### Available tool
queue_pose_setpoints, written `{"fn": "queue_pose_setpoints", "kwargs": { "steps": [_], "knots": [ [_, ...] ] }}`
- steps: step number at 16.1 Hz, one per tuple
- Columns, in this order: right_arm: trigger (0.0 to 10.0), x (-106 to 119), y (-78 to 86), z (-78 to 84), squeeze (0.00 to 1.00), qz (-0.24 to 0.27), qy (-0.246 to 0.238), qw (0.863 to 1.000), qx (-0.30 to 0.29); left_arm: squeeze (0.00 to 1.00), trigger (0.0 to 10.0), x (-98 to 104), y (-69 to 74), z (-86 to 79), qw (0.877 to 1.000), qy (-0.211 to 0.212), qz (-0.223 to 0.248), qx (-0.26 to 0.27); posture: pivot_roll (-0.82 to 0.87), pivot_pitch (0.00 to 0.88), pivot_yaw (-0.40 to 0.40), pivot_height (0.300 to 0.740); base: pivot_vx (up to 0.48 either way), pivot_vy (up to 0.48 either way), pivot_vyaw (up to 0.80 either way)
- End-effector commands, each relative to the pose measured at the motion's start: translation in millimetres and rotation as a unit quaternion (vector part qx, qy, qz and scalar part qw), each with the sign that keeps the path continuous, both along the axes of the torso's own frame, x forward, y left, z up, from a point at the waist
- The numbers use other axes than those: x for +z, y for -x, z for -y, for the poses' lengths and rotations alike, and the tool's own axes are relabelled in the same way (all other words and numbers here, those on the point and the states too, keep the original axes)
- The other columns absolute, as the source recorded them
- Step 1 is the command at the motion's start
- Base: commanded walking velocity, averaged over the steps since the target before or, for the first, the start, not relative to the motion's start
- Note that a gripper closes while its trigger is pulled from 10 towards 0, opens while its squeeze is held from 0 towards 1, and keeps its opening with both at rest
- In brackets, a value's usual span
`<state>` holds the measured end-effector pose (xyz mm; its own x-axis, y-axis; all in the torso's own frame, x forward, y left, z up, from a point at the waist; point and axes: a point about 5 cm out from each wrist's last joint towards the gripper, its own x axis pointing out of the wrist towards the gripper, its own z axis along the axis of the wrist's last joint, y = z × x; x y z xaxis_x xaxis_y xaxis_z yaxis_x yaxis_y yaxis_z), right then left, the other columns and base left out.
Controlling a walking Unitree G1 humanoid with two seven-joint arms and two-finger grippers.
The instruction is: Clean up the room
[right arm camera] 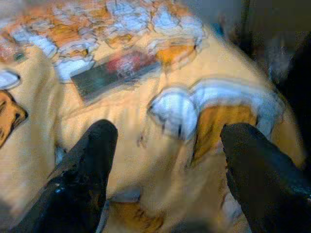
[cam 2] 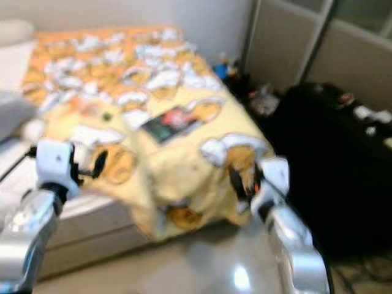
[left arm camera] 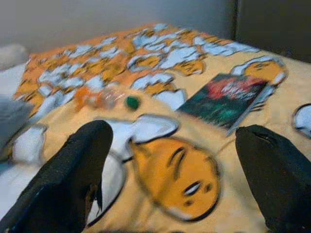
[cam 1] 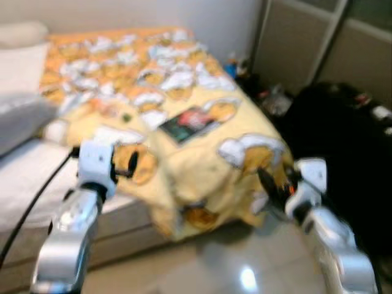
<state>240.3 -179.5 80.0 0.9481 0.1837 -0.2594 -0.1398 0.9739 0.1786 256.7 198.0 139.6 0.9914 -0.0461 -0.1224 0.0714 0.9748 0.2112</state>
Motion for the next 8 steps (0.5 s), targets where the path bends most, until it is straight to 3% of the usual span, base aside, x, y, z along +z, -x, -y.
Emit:
{"fn": "queue_pose_setpoints", "kwargs": {
  "steps": [1, 2, 3, 5, 6, 7, 8],
  "knots": [
    [10.0, 6, -1.7, 2.8, 0.0, 0.005, -0.003, 1.0, -0.011, 0.0, 10.0, -4, 4.5, -0.7, 1.0, -0.004, -0.01, 0.006, -0.12, 0.0, 0.003, 0.74, 0.0, 0.274, 0.0],
    [10.0, 7, 1.0, -5.0, 0.0, 0.0, -0.009, 1.0, -0.007, 0.0, 10.0, -7, 10.1, 2.5, 1.0, 0.006, -0.013, 0.009, -0.12, 0.0, 0.004, 0.74, 0.0, 0.277, 0.0],
    [10.0, 8, 0.5, -8.1, 0.0, 0.0, 0.018, 1.0, -0.009, 0.0, 10.0, -5, 11.0, 4.7, 1.0, 0.011, -0.01, 0.006, -0.11, 0.0, 0.004, 0.74, 0.0, 0.274, 0.0],
    [10.0, 11, 0.1, -15.6, 0.0, 0.021, -0.001, 1.0, -0.011, 0.0, 10.0, 1, 10.6, 3.5, 0.999, 0.046, 0.001, 0.021, -0.1, 0.0, 0.008, 0.74, 0.0, 0.0, 0.0],
    [10.0, 9, -1.0, -13.4, 0.0, 0.009, 0.049, 0.999, -0.018, 0.0, 10.0, 1, 10.0, 3.2, 0.999, 0.041, -0.001, 0.023, -0.1, 0.0, 0.005, 0.74, 0.0, 0.0, 0.0],
    [10.0, 9, 1.1, -16.0, 0.0, -0.001, 0.018, 1.0, 0.007, 0.0, 10.0, 2, 6.8, 2.8, 0.999, 0.029, 0.008, 0.028, -0.1, 0.0, 0.0, 0.74, 0.0, 0.0, 0.0],
    [10.0, 8, -1.2, -15.1, 0.0, -0.004, 0.025, 0.999, 0.019, 0.0, 10.0, 4, 3.5, 4.0, 0.999, 0.031, 0.012, 0.021, -0.1, 0.0, -0.004, 0.74, 0.0, 0.0, 0.0]
  ]
}}
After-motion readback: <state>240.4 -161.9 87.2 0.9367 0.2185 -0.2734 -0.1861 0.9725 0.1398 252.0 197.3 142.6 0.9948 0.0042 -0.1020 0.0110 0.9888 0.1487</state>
